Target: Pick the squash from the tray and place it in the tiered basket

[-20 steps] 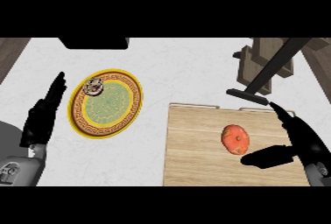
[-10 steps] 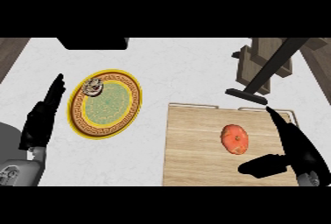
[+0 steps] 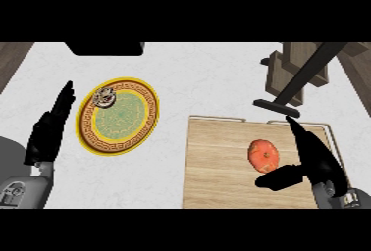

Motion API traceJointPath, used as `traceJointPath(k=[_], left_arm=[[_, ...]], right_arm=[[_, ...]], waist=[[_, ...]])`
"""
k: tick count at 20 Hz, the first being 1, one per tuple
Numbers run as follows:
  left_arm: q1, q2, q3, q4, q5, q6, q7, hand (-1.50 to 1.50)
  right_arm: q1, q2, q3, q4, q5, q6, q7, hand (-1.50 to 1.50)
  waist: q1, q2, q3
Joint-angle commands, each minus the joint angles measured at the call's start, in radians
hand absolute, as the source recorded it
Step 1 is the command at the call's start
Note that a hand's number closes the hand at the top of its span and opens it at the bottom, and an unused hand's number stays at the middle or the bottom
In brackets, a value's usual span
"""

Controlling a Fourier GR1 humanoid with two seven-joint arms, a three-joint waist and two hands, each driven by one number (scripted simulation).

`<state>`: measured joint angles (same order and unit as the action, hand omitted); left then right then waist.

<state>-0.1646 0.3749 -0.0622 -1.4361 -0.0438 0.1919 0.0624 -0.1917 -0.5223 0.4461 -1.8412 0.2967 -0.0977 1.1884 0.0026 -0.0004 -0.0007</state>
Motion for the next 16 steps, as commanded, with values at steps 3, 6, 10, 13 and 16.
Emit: traceJointPath(k=[3, 6, 10, 13, 16], left_arm=[[0.039, -0.016, 0.009, -0.01, -0.021, 0.006, -0.03, 0.0], [-0.01, -0.011, 0.027, 0.039, -0.021, -0.009, -0.017, 0.0], [0.009, -0.008, 0.031, -0.039, -0.021, -0.031, 0.028, 0.0], [0.012, -0.009, 0.056, -0.007, -0.021, -0.045, -0.011, 0.0], [-0.035, -0.004, 0.086, 0.047, -0.008, -0.081, -0.018, 0.0]], right_arm=[[0.016, 0.085, 0.001, 0.049, 0.043, 0.014, 0.139, -1.5], [0.024, 0.088, -0.014, 0.065, 0.054, 0.046, 0.142, -1.5], [0.036, 0.116, -0.057, 0.123, 0.076, 0.047, 0.062, -1.5], [0.0, 0.171, -0.068, 0.212, 0.086, 0.055, 0.02, -1.5], [0.019, 0.189, -0.086, 0.225, 0.096, 0.071, -0.011, -1.5]], waist=[[0.002, 0.0, 0.0], [-0.002, 0.0, 0.0], [0.001, 0.0, 0.001], [0.002, 0.001, 0.001], [-0.003, 0.001, 0.001]])
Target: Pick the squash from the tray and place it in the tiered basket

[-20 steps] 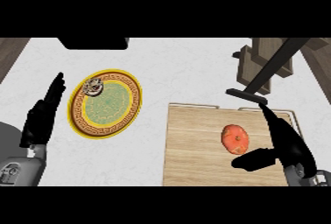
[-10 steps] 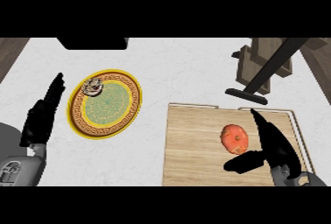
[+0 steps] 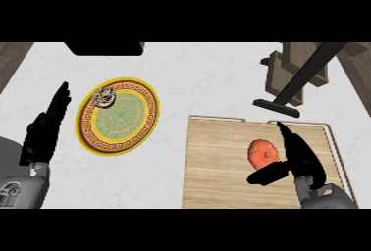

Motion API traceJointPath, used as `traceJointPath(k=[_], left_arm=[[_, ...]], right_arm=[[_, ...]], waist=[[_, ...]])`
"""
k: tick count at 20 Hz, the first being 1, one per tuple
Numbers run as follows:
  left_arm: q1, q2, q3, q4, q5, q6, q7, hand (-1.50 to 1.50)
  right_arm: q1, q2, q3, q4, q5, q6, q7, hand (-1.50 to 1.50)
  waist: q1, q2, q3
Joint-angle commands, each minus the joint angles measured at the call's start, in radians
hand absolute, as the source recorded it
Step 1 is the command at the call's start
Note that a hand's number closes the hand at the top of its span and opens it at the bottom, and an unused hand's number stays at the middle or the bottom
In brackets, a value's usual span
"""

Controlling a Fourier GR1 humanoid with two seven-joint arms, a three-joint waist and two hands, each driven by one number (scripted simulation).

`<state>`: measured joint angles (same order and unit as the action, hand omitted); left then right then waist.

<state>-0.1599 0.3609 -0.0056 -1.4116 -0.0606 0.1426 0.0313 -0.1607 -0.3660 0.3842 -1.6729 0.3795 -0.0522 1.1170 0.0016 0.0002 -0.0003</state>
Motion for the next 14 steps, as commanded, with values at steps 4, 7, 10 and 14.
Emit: traceJointPath(k=[4, 7, 10, 14], left_arm=[[-0.002, -0.035, -0.01, -0.071, -0.039, 0.001, 0.077, 0.0], [0.001, -0.023, 0.031, -0.006, -0.04, -0.029, -0.001, 0.0], [0.058, -0.024, 0.025, -0.102, -0.033, -0.041, 0.046, 0.0], [0.013, -0.043, 0.018, -0.008, -0.065, -0.009, -0.007, 0.0]], right_arm=[[-0.042, 0.109, -0.013, 0.072, 0.045, 0.041, 0.095, -1.5], [-0.03, 0.122, -0.053, 0.123, 0.028, 0.056, 0.023, -1.5], [-0.007, 0.119, -0.069, 0.141, -0.017, 0.108, -0.01, 1.5], [-0.06, 0.085, 0.037, 0.189, 0.033, 0.181, -0.109, 1.5]], waist=[[0.002, -0.001, 0.0], [0.0, 0.0, 0.0], [0.002, -0.001, 0.0], [0.005, 0.002, 0.0]])
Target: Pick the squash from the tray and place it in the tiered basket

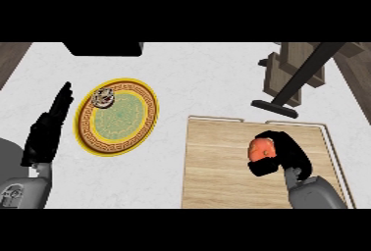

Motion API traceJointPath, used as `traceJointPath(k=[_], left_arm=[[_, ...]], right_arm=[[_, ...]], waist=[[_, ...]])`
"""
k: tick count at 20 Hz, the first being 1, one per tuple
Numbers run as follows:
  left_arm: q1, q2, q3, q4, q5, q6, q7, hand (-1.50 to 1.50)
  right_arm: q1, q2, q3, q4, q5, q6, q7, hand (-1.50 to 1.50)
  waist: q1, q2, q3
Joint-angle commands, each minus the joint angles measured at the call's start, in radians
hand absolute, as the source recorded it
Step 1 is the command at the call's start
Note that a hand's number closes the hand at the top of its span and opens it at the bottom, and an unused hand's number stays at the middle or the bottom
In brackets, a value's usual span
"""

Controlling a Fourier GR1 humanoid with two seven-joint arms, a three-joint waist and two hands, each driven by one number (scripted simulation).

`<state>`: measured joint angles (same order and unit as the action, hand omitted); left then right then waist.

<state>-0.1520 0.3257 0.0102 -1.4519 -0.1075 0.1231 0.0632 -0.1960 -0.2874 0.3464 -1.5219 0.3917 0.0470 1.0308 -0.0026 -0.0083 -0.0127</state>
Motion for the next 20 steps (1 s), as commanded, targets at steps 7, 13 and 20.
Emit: traceJointPath(k=[7, 13, 20], left_arm=[[-0.017, -0.038, 0.004, 0.014, -0.039, 0.015, 0.014, 0.0], [-0.01, -0.034, 0.006, -0.024, -0.027, -0.018, 0.031, 0.0], [-0.075, -0.042, -0.011, 0.038, -0.042, -0.026, 0.02, 0.0]], right_arm=[[-0.01, 0.089, -0.015, 0.009, 0.035, -0.01, -0.016, 1.5], [-0.283, 0.167, -0.021, -0.011, 0.115, 0.055, 0.185, 1.5], [-0.799, 0.284, 0.004, 0.227, 0.259, -0.015, 0.277, 1.5]], waist=[[0.001, 0.008, 0.013], [0.02, 0.007, 0.012], [0.072, 0.016, 0.009]])
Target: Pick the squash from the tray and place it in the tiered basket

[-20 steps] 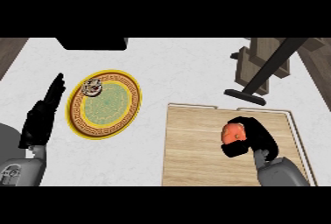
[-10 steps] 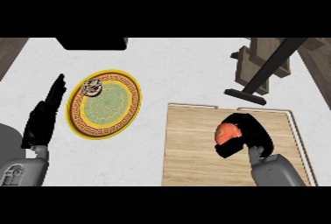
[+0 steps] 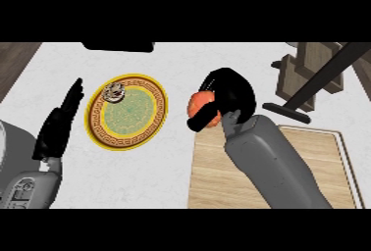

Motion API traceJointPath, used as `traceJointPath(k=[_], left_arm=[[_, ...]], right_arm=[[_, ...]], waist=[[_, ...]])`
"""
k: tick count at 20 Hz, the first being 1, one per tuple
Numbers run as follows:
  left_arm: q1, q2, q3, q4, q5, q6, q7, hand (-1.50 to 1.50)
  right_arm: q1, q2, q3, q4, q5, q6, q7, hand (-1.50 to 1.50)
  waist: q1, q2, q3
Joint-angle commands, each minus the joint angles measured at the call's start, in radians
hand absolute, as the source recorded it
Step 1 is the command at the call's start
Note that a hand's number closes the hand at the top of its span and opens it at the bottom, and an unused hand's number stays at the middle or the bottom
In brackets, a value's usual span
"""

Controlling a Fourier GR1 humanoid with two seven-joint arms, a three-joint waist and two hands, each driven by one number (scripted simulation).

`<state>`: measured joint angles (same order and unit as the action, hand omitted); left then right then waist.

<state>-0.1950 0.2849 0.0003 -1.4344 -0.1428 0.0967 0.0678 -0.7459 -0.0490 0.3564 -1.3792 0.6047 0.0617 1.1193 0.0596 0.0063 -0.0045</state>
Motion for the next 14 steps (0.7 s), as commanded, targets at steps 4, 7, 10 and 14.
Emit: traceJointPath(k=[4, 7, 10, 14], left_arm=[[-0.02, -0.018, -0.009, 0.036, -0.016, 0.011, -0.011, 0.0], [-0.007, -0.026, -0.011, 0.021, -0.02, 0.022, -0.003, 0.0], [-0.001, 0.014, 0.025, 0.01, 0.008, -0.011, -0.005, 0.0], [0.044, -0.002, 0.025, 0.011, 0.002, 0.005, -0.059, 0.0]], right_arm=[[-0.428, 0.048, -0.076, 0.14, 0.138, -0.155, 0.2, 1.5], [-0.54, 0.021, -0.124, 0.211, 0.285, -0.156, 0.166, 1.5], [-0.667, 0.014, -0.166, 0.257, 0.351, -0.151, 0.175, 1.5], [-0.8, -0.026, -0.21, 0.377, 0.428, -0.11, 0.163, 1.5]], waist=[[0.002, -0.002, 0.0], [-0.016, -0.005, 0.001], [-0.019, -0.008, 0.002], [-0.026, -0.006, 0.001]])
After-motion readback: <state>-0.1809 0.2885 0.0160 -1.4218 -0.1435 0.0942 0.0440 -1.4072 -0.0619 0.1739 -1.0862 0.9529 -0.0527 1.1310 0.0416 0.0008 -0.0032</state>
